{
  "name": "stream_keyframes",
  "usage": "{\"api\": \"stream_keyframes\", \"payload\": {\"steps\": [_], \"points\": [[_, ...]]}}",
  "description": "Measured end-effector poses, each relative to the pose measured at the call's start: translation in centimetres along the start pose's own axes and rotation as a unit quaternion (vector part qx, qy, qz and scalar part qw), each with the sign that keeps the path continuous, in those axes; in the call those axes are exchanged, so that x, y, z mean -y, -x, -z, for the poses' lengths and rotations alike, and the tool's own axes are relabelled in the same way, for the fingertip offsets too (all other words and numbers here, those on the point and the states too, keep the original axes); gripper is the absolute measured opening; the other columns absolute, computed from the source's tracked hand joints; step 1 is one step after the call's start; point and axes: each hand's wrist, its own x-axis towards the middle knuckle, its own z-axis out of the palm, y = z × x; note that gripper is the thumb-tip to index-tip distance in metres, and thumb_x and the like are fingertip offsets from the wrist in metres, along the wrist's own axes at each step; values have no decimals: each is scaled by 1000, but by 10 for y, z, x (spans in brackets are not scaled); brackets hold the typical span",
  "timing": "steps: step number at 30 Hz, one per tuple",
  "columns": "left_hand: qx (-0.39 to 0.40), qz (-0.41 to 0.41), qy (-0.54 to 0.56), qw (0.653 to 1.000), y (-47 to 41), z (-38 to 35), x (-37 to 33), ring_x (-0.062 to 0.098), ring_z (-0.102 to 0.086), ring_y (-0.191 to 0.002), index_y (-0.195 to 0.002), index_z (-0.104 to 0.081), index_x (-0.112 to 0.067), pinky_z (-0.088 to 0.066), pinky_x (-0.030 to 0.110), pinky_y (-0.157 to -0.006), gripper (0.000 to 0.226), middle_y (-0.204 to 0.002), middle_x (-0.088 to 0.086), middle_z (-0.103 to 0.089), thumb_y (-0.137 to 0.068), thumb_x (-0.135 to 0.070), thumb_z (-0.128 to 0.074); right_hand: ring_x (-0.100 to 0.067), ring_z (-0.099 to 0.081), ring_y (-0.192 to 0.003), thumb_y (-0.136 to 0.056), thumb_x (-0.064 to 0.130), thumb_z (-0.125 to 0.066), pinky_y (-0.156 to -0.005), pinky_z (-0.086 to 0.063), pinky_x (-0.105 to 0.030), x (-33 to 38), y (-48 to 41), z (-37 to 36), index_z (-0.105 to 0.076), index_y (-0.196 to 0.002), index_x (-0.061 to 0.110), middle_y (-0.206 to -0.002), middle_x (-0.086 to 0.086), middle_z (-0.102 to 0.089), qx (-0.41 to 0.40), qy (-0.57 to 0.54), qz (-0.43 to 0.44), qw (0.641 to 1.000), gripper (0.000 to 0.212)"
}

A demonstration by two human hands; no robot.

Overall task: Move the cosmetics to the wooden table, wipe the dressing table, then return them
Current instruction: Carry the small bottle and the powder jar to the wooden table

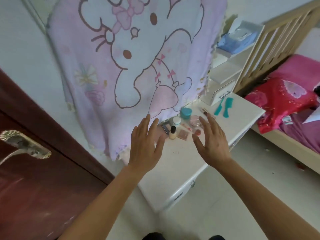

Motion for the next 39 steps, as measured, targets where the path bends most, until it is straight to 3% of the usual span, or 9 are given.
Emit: {"api": "stream_keyframes", "payload": {"steps": [5,9,17,19,22,26,30,33,39], "points": [[44,2,-5,999,-57,-60,-8,24,-25,-145,-149,-36,-19,-24,48,-117,53,-161,5,-24,-101,-42,-37,-33,-35,-142,-94,36,-59,-112,-38,-51,-72,-43,-17,-37,-147,18,-158,-13,-28,43,23,-38,998,60],[65,35,-36,997,-97,-119,-7,26,-26,-145,-148,-35,-18,-24,46,-117,52,-160,6,-24,-101,-40,-42,-29,-26,-147,-94,42,-55,-114,-35,-50,-130,-95,-43,-32,-149,22,-161,-8,-22,126,12,-37,991,63],[127,219,-53,966,-141,-210,-12,29,-18,-148,-151,-28,-15,-25,54,-115,66,-161,7,-21,-95,-44,-49,-27,-19,-149,-95,42,-55,-119,-25,-46,-213,-186,-96,-28,-152,24,-162,-7,-21,286,-1,36,958,65],[120,266,-42,956,-149,-227,-10,29,-17,-148,-151,-27,-13,-30,53,-113,71,-160,7,-19,-93,-40,-57,-27,-20,-149,-96,41,-54,-118,-25,-46,-226,-207,-112,-28,-153,24,-162,-7,-22,330,2,58,942,65],[61,335,32,940,-147,-237,-14,27,-30,-142,-151,-24,-16,-42,50,-106,79,-156,5,-24,-88,-32,-68,-28,-24,-147,-96,38,-55,-115,-29,-44,-233,-217,-129,-28,-153,23,-161,-8,-22,362,4,63,930,65],[-9,477,115,871,-146,-263,-2,23,-42,-135,-153,-16,-27,-43,45,-106,91,-154,1,-34,-84,-40,-73,-29,-26,-145,-95,36,-57,-111,-34,-44,-235,-224,-164,-28,-151,23,-161,-10,-20,396,-16,53,917,65],[-7,529,139,837,-137,-297,14,25,-57,-113,-136,-42,-14,-49,44,-96,76,-125,4,-58,-78,-56,-67,-32,-27,-145,-91,33,-64,-110,-37,-51,-238,-215,-195,-32,-145,23,-159,-14,-25,400,-39,21,915,64],[-33,512,146,846,-126,-316,18,15,-58,-105,-136,-44,-25,-50,32,-92,58,-116,-4,-60,-86,-42,-68,-35,-43,-131,-85,27,-71,-101,-43,-50,-240,-207,-208,-38,-136,23,-148,-12,-38,373,-70,9,925,61],[-63,494,142,855,-121,-318,27,6,-61,-88,-115,-52,-19,-57,36,-82,30,-97,-7,-62,-90,-21,-69,-25,-52,-117,-83,26,-75,-95,-50,-47,-241,-203,-206,-43,-133,22,-136,-4,-44,352,-105,5,930,59]]}}
